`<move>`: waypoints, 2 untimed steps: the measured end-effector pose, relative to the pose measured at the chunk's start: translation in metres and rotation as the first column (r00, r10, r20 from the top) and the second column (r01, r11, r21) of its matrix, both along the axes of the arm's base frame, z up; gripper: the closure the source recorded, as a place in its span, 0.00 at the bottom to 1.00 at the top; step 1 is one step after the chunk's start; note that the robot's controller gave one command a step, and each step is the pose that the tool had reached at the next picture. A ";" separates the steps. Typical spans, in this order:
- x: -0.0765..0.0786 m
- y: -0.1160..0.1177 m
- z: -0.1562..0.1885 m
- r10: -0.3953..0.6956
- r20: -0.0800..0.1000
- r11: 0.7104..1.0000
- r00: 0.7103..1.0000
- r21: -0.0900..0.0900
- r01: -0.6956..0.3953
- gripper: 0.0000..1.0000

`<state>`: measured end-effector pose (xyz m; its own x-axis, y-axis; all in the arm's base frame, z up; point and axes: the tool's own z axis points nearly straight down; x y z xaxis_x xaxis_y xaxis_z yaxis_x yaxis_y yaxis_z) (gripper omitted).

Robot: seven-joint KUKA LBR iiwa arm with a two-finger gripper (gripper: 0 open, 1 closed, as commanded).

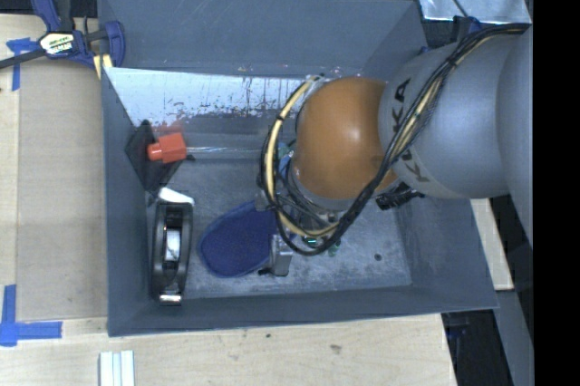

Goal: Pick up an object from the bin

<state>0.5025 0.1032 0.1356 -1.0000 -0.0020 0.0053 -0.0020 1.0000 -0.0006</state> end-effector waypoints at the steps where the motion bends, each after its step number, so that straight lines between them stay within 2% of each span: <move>1: 0.010 0.018 -0.065 0.412 0.012 0.911 0.911 0.000 -0.412 0.00; 2: 0.011 0.018 -0.062 0.410 0.014 0.912 0.912 0.000 -0.410 1.00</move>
Offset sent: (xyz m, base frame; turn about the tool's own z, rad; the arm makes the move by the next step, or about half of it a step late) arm 0.0079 0.0173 -0.0656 -0.4248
